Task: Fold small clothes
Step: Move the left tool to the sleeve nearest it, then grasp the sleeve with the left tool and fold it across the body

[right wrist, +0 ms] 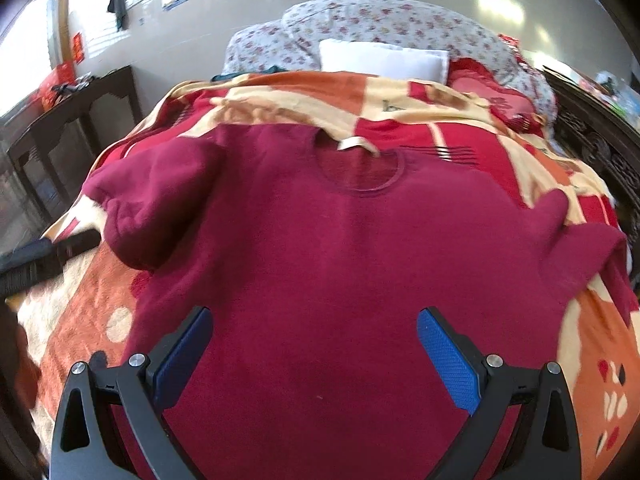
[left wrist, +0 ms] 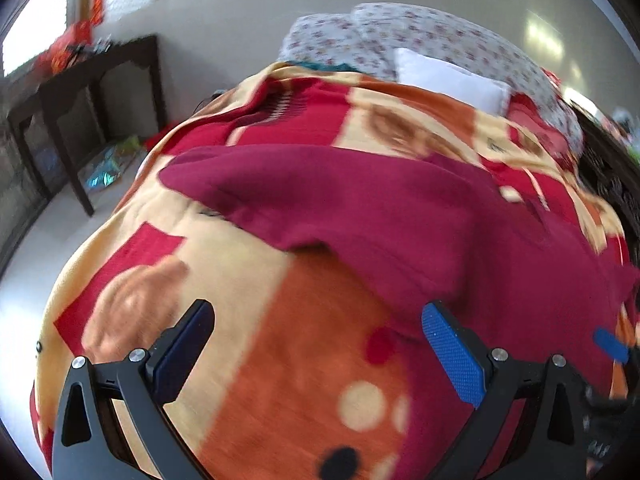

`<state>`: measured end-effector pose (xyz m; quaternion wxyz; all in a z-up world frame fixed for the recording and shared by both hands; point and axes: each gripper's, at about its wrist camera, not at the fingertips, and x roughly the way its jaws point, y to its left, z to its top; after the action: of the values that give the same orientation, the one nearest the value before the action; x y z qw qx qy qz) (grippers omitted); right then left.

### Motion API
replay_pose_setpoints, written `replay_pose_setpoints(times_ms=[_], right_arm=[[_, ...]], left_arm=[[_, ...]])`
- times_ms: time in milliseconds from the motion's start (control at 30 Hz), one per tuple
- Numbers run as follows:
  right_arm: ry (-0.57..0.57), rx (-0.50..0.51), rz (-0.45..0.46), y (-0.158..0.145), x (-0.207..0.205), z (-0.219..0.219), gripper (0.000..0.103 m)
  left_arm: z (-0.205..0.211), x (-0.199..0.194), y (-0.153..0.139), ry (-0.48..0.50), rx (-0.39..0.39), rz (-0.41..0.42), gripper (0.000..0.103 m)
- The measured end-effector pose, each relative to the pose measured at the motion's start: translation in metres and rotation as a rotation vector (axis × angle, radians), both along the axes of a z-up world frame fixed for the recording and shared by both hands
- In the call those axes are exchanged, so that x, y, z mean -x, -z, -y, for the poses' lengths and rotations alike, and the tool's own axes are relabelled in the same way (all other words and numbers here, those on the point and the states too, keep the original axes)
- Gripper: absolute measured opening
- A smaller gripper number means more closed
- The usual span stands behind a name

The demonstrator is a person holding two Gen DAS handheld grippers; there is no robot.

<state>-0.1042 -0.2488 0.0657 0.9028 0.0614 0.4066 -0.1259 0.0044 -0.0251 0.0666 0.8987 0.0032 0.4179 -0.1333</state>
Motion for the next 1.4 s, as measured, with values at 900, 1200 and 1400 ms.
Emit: replay_pose_setpoints(times_ms=[900, 1200, 1400], right_arm=[[-0.108, -0.097, -0.051, 0.021, -0.018, -0.020, 0.103], [-0.089, -0.130, -0.034, 0.016, -0.014, -0.015, 0.103], [-0.072, -0.159, -0.003, 0.005, -0.007, -0.007, 0.103]], left_arm=[[-0.135, -0.196, 0.059, -0.401, 0.442, -0.219, 0.047], [-0.136, -0.174, 0.023, -0.345, 0.472, -0.153, 0.010], [-0.110, -0.136, -0.048, -0.215, 0.470, -0.057, 0.010]])
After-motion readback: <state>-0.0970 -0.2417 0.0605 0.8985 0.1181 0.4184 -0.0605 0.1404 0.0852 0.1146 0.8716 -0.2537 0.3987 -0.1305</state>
